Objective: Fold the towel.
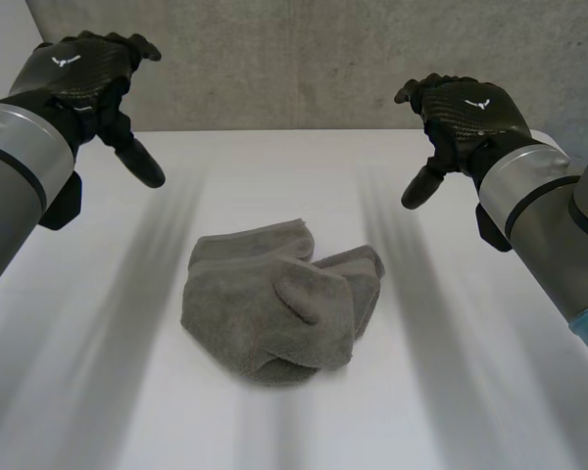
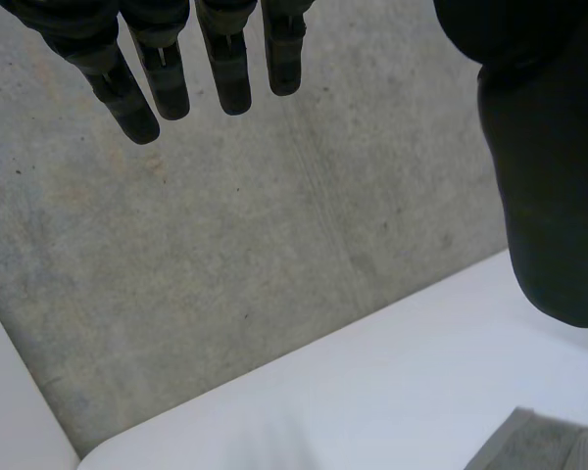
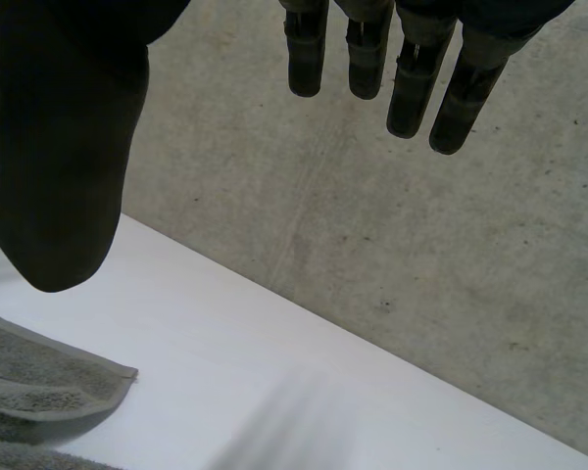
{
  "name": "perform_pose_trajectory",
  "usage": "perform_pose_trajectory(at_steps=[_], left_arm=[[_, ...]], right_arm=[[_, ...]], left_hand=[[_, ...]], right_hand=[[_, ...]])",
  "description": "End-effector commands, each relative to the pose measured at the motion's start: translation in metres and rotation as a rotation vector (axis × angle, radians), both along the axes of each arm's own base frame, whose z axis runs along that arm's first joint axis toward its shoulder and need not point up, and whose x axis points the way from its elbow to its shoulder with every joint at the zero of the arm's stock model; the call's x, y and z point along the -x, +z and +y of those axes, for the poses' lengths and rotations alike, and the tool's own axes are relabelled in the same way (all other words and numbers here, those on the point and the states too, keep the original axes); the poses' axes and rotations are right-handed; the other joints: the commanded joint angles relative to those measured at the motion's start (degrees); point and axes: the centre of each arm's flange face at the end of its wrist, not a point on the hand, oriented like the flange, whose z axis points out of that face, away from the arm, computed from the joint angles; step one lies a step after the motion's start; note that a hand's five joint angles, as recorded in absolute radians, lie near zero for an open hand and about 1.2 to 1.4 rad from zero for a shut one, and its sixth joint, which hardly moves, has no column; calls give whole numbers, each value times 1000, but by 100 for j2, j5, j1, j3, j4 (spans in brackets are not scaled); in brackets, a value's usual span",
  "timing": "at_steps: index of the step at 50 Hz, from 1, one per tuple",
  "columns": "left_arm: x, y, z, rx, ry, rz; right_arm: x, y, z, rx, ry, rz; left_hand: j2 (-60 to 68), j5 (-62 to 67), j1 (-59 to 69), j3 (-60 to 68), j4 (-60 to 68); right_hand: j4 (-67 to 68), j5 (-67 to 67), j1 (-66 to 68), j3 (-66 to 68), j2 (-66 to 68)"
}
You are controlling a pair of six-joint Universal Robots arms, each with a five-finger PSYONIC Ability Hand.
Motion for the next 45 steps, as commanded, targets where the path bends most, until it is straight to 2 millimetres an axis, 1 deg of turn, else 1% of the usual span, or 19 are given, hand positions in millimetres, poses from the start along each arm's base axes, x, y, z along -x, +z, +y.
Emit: perform_pose_trajectory(at_steps=[1, 19, 23, 24, 26, 27, 29, 30, 31, 32, 33, 34, 35, 37, 39, 41, 42, 43, 45], left_arm=[[10, -4, 6, 5, -31, -38], [18, -19, 4, -13, -56, -45], [28, -50, -11, -57, -78, -73], [28, -50, -11, -57, -79, -73], [37, -79, -18, -126, -124, -106], [37, -79, -18, -126, -125, -106], [47, -106, -19, -191, -189, -137], [47, -106, -19, -191, -189, -137], [51, -121, -19, -225, -221, -157], [51, -121, -19, -225, -222, -157], [56, -135, -17, -259, -254, -179], [59, -147, -15, -281, -281, -205], [59, -147, -15, -281, -281, -206], [65, -168, -9, -315, -329, -266], [68, -178, -5, -326, -351, -299], [70, -184, 0, -333, -371, -336], [73, -190, 7, -343, -395, -374], [73, -190, 7, -343, -395, -374], [76, -195, 19, -350, -431, -431]], right_arm=[[0, 0, 0, 2, 3, 0], [-7, 0, 0, 32, 54, 30], [-23, -30, 0, 8, 197, 173], [-23, -30, 0, 8, 198, 174], [-31, -56, 0, -28, 284, 259], [-31, -56, 0, -28, 284, 259], [-37, -81, 1, -77, 326, 314], [-37, -81, 1, -77, 326, 314], [-41, -94, 2, -102, 342, 333], [-45, -106, 2, -129, 356, 347], [-45, -106, 2, -129, 356, 347], [-48, -121, 3, -164, 370, 363], [-48, -122, 3, -164, 370, 363], [-52, -144, 4, -220, 389, 387], [-53, -151, 4, -241, 393, 396], [-53, -156, 4, -257, 395, 400], [-53, -155, 5, -260, 399, 398], [-53, -155, 5, -261, 399, 398], [-54, -155, 5, -267, 406, 384]], left_hand=[[-465, -1231, -458, -387, -517], [-465, -1231, -458, -387, -517], [-465, -1231, -458, -387, -517], [-465, -1231, -458, -387, -517], [-465, -1231, -458, -387, -517], [-465, -1231, -458, -387, -517], [-465, -1231, -458, -387, -517], [-465, -1231, -458, -387, -517], [-465, -1231, -458, -387, -517], [-465, -1231, -458, -387, -517], [-448, -1214, -441, -370, -500], [-415, -1180, -407, -337, -467], [-414, -1180, -407, -336, -466], [-331, -1097, -324, -253, -383], [-164, -929, -157, -86, -216], [376, -390, 383, 454, 324], [1192, 426, 1199, 1270, 1140], [1200, 435, 1208, 1279, 1149], [3224, 2458, 3231, 3302, 3172]], right_hand=[[-485, -323, -344, -433, -447], [-485, -323, -344, -433, -447], [-485, -323, -344, -433, -447], [-485, -323, -344, -433, -447], [-485, -323, -344, -433, -447], [-485, -323, -344, -433, -447], [-485, -323, -344, -433, -447], [-485, -323, -344, -433, -447], [-485, -323, -344, -433, -447], [-485, -323, -344, -433, -447], [-485, -323, -344, -433, -447], [-485, -323, -344, -433, -447], [-485, -323, -344, -433, -447], [-485, -323, -344, -433, -447], [-485, -323, -344, -433, -447], [280, 442, 421, 332, 318], [1546, 1708, 1686, 1598, 1583], [1559, 1721, 1699, 1611, 1596], [5374, 5536, 5514, 5426, 5411]])
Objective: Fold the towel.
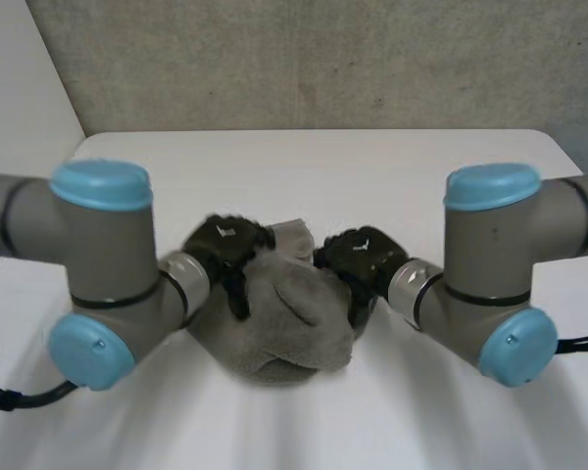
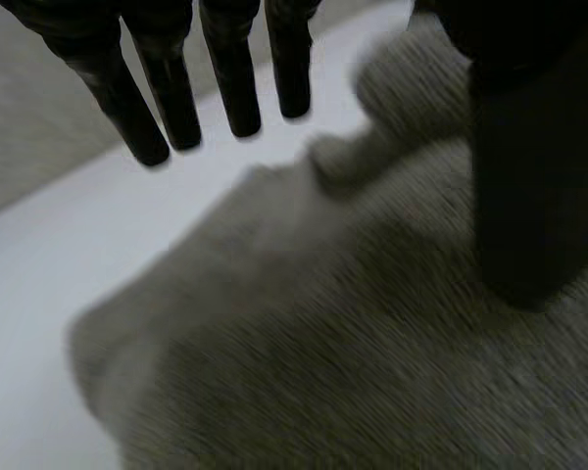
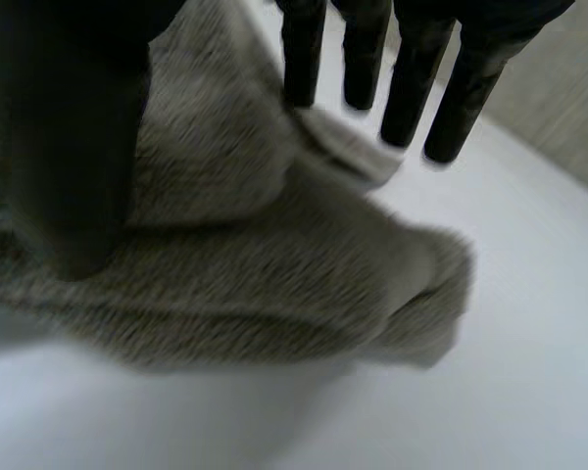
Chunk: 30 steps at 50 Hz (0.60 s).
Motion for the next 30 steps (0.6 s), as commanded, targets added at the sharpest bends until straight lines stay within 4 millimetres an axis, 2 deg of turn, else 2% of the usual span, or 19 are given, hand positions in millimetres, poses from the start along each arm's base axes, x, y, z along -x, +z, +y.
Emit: perform_pose_trajectory(at_steps=[1, 2, 3, 4, 6, 8, 9, 11, 12, 14, 15, 16, 17, 19, 23, 25, 27, 28, 30], left_arm=[[9, -19, 24, -18, -104, -125], [9, -19, 25, -13, -112, -136], [10, -14, 25, -2, -111, -134], [10, -14, 25, -1, -111, -134], [11, -8, 23, 16, -106, -126], [13, 20, 17, 101, -89, -73], [13, 20, 17, 102, -89, -73], [11, 63, 5, 256, -22, 12], [11, 64, 5, 257, -22, 12], [3, 105, -9, 419, 110, 133], [3, 106, -9, 420, 111, 134], [-4, 127, -12, 488, 183, 211], [-4, 127, -12, 488, 184, 212], [-15, 158, -10, 569, 275, 343], [-21, 159, 1, 548, 277, 397], [-24, 148, 7, 510, 274, 392], [-28, 119, 23, 424, 252, 349], [-28, 119, 23, 423, 252, 349], [-33, 83, 43, 329, 216, 277]], right_arm=[[-1, -7, 0, -38, 1, -3], [-1, -6, 0, -36, 3, -5], [-3, -2, 1, -28, 6, -14], [-3, -2, 1, -28, 6, -14], [-5, 21, -2, 19, 1, -62], [-3, 35, -6, 47, -22, -102], [-3, 35, -6, 47, -22, -103], [-5, 77, -16, 139, -74, -270], [-5, 77, -16, 140, -75, -271], [1, 129, -27, 280, -155, -479], [2, 129, -27, 280, -156, -480], [10, 155, -31, 351, -192, -575], [10, 155, -31, 352, -193, -575], [28, 182, -35, 424, -234, -637], [31, 182, -26, 390, -209, -613], [31, 161, -16, 297, -169, -550], [30, 149, -10, 255, -136, -507], [30, 149, -10, 255, -136, -506], [29, 121, 4, 196, -52, -392]], left_hand=[[2260, 1286, 2259, 2243, 2269], [3858, 2885, 3857, 3842, 3868], [5423, 4450, 5422, 5407, 5433], [5439, 4465, 5438, 5422, 5449], [5538, 4564, 5537, 5521, 5547], [5538, 4564, 5537, 5521, 5547], [5538, 4564, 5537, 5521, 5547], [5538, 4564, 5537, 5521, 5547], [5538, 4564, 5537, 5521, 5547], [5538, 4564, 5537, 5521, 5547], [5538, 4564, 5537, 5521, 5547], [5538, 4564, 5537, 5521, 5547], [5538, 4564, 5537, 5521, 5547], [5538, 4564, 5537, 5521, 5547], [5538, 4564, 5537, 5521, 5547], [5538, 4564, 5537, 5521, 5547], [5538, 4564, 5537, 5521, 5547], [5538, 4564, 5537, 5521, 5547], [5538, 4564, 5537, 5521, 5547]], right_hand=[[4677, 4592, 4628, 4648, 4632], [5787, 5702, 5738, 5758, 5742], [5798, 5713, 5749, 5769, 5753], [5798, 5713, 5749, 5769, 5753], [5798, 5713, 5749, 5769, 5753], [5798, 5713, 5749, 5769, 5753], [5798, 5713, 5749, 5769, 5753], [5798, 5713, 5749, 5769, 5753], [5798, 5713, 5749, 5769, 5753], [5798, 5713, 5749, 5769, 5753], [5798, 5713, 5749, 5769, 5753], [5798, 5713, 5749, 5769, 5753], [5798, 5713, 5749, 5769, 5753], [5798, 5713, 5749, 5769, 5753], [5798, 5713, 5749, 5769, 5753], [5798, 5713, 5749, 5769, 5753], [5798, 5713, 5749, 5769, 5753], [5798, 5713, 5749, 5769, 5753], [5798, 5713, 5749, 5769, 5753]])
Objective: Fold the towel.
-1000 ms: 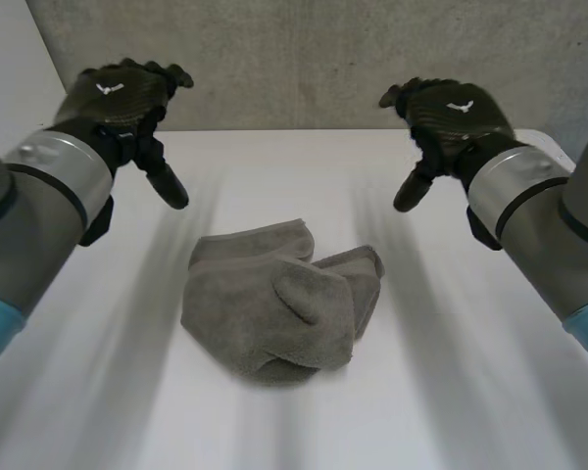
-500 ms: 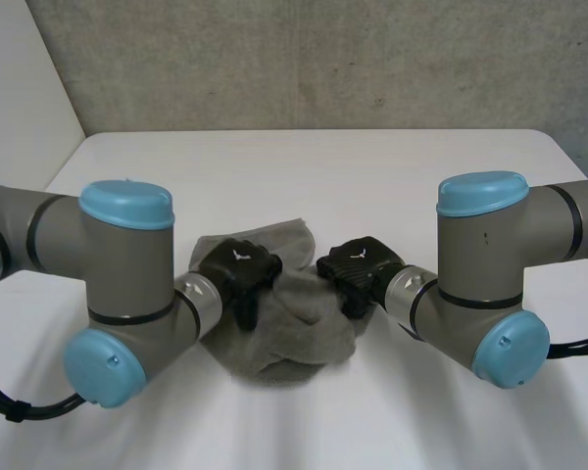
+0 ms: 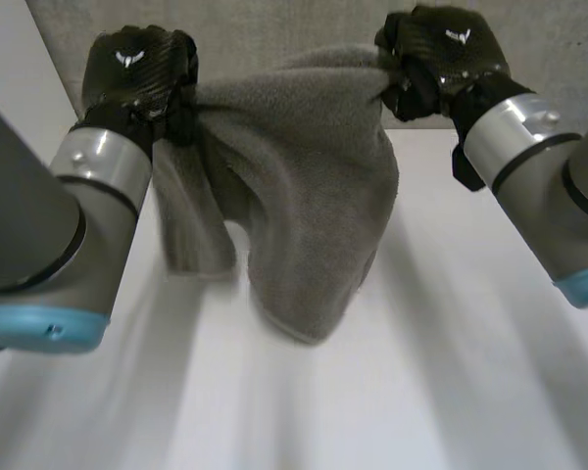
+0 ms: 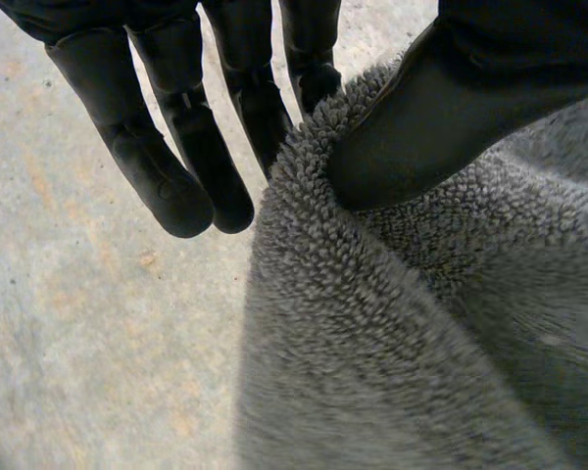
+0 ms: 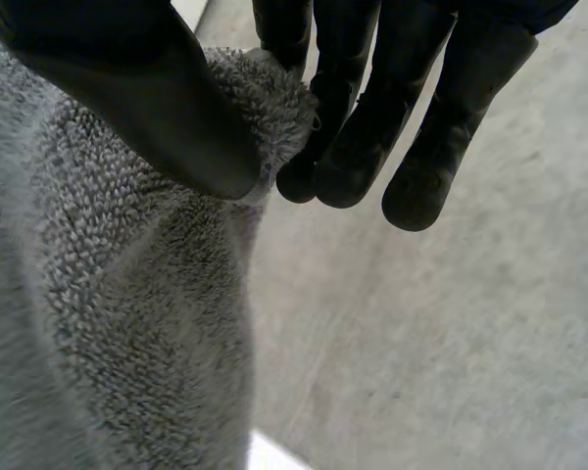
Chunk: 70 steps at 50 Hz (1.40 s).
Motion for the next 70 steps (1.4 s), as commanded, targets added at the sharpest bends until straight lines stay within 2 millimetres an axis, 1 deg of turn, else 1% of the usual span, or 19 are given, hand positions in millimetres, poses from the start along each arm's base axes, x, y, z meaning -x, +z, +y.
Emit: perform_pose_trajectory(at_steps=[1, 3, 10, 11, 12, 13, 14, 16, 17, 19, 21, 27, 31, 41, 46, 58, 65, 68, 70], left_arm=[[-10, -66, 38, -193, -71, -100], [-16, -97, 58, -286, -114, -162], [-32, -136, 93, -444, -185, -262], [-36, -135, 101, -470, -203, -272], [-36, -135, 101, -470, -203, -273], [-39, -131, 107, -487, -221, -280], [-39, -131, 107, -487, -221, -280], [-42, -119, 116, -504, -258, -281], [-42, -119, 116, -504, -259, -281], [-43, -99, 115, -463, -269, -256], [-43, -89, 112, -432, -266, -239], [-41, -60, 89, -332, -227, -186], [-37, -56, 77, -312, -218, -176], [-13, -101, 35, -402, -218, -269], [4, -138, 12, -402, -240, -455], [20, -172, -15, -412, -255, -585], [22, -187, -19, -471, -266, -616], [21, -189, -18, -482, -264, -622], [22, -187, -19, -475, -266, -618]], right_arm=[[-2, -52, 25, -132, 144, 211], [4, -80, 40, -179, 201, 369], [26, -114, 82, -290, 342, 753], [30, -116, 89, -308, 375, 804], [30, -116, 89, -308, 376, 805], [31, -113, 90, -311, 376, 810], [31, -113, 90, -311, 376, 810], [30, -104, 81, -288, 336, 760], [30, -104, 81, -287, 336, 759], [32, -92, 65, -263, 267, 669], [32, -86, 58, -249, 234, 622], [30, -78, 39, -183, 172, 528], [25, -80, 35, -167, 175, 528], [11, -103, 18, -155, 222, 590], [-21, -123, 16, -58, 306, 701], [-47, -157, -2, -46, 369, 784], [-56, -174, -6, -82, 407, 823], [-57, -176, -8, -86, 411, 847], [-59, -172, -12, -72, 396, 851]], left_hand=[[-467, -1526, -110, -842, -675], [-467, -1526, -110, -842, -675], [-467, -1526, -110, -842, -675], [-715, -1774, -357, -1089, -922], [-717, -1776, -360, -1092, -925], [-1300, -2359, -942, -1674, -1508], [-1306, -2365, -948, -1680, -1514], [-3112, -4171, -2754, -3486, -3320], [-3123, -4182, -2765, -3497, -3330], [-5300, -6359, -4943, -5675, -5508], [-5792, -6851, -5435, -6167, -6000], [-6285, -7344, -5927, -6659, -6492], [-6285, -7344, -5927, -6659, -6493], [-6234, -7294, -5877, -6609, -6442], [-6218, -7277, -5860, -6592, -6425], [-6067, -7126, -5709, -6441, -6274], [-5124, -6183, -4767, -5499, -5332], [-3594, -4653, -3236, -3968, -3801], [-1919, -2978, -1561, -2293, -2127]], right_hand=[[310, 384, 399, 357, 437], [310, 384, 399, 357, 437], [310, 384, 399, 357, 437], [-833, -759, -744, -786, -707], [-845, -771, -756, -797, -718], [-3543, -3469, -3453, -3495, -3416], [-3570, -3496, -3481, -3522, -3443], [-6690, -6616, -6601, -6643, -6563], [-6690, -6616, -6601, -6643, -6563], [-6690, -6616, -6601, -6643, -6563], [-6690, -6616, -6601, -6643, -6563], [-6690, -6616, -6601, -6643, -6563], [-6690, -6616, -6601, -6643, -6563], [-6690, -6616, -6601, -6643, -6563], [-6690, -6616, -6601, -6643, -6563], [-6583, -6509, -6494, -6536, -6456], [-4781, -4707, -4692, -4733, -4654], [-3250, -3176, -3161, -3203, -3124], [-1241, -1167, -1151, -1193, -1114]])
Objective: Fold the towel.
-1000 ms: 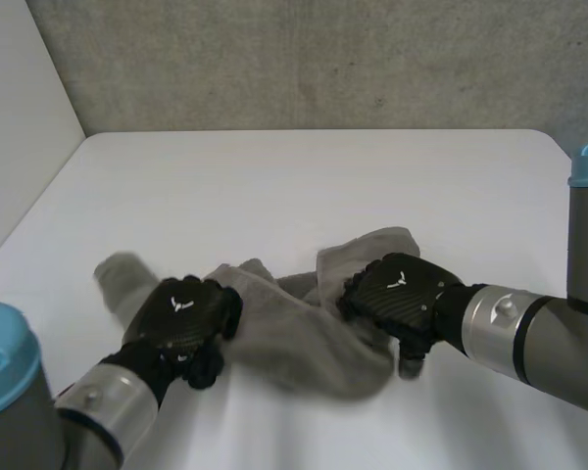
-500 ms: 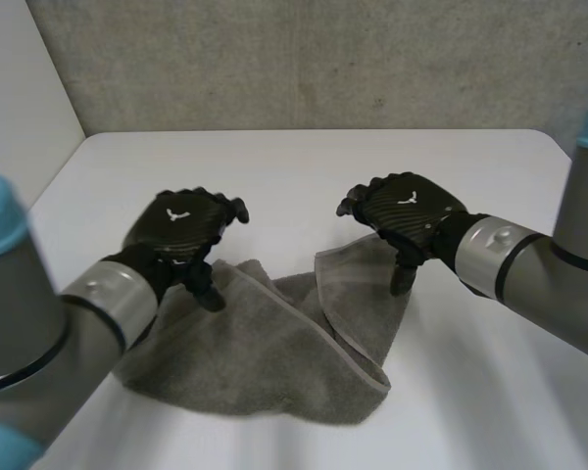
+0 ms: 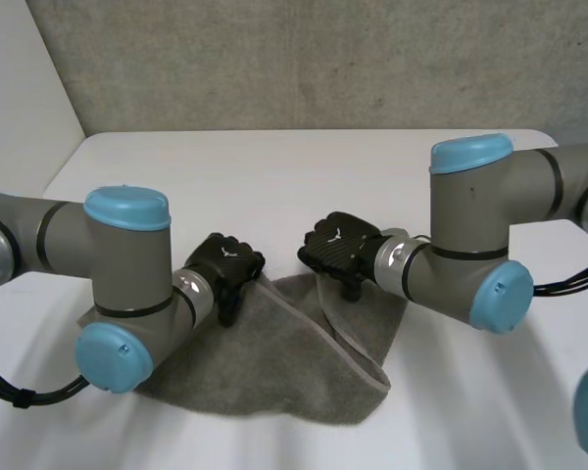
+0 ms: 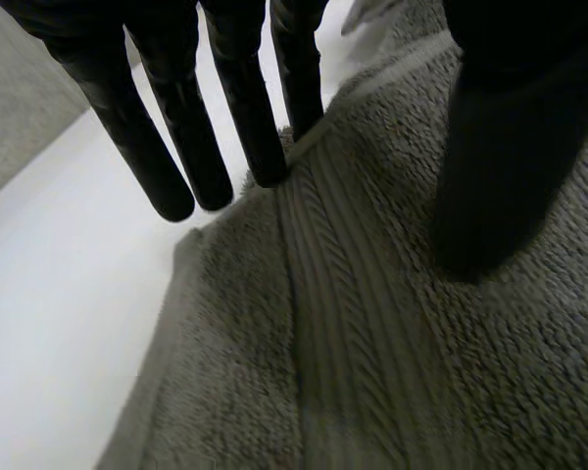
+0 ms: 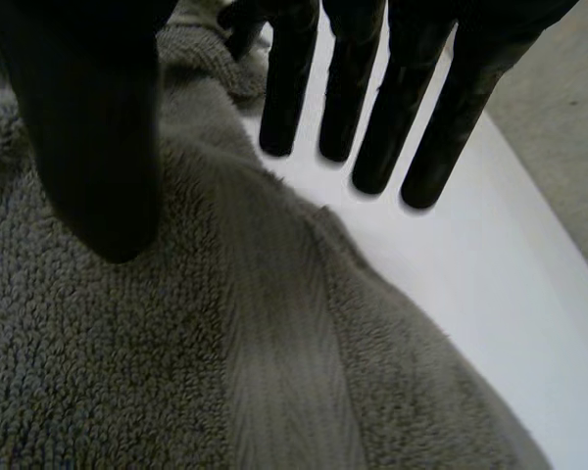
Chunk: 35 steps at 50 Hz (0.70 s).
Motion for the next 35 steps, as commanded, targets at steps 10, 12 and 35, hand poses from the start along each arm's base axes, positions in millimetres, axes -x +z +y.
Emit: perform_pose_trajectory(at_steps=[10, 12, 35], left_arm=[[10, 31, -16, 107, 5, 67], [12, 43, -21, 150, 13, 91], [-43, 219, -55, 761, 392, 663]], right_arm=[[-9, 28, -21, 104, -56, -35], [-10, 40, -28, 129, -93, -69], [74, 205, -82, 404, -466, -897]], left_hand=[[3056, 2082, 3046, 3031, 2986], [3056, 2082, 3046, 3031, 2986], [3056, 2082, 3046, 3031, 2986]], right_hand=[[4073, 4045, 4048, 4020, 3987], [4073, 4045, 4048, 4020, 3987], [4073, 4045, 4048, 4020, 3987]])
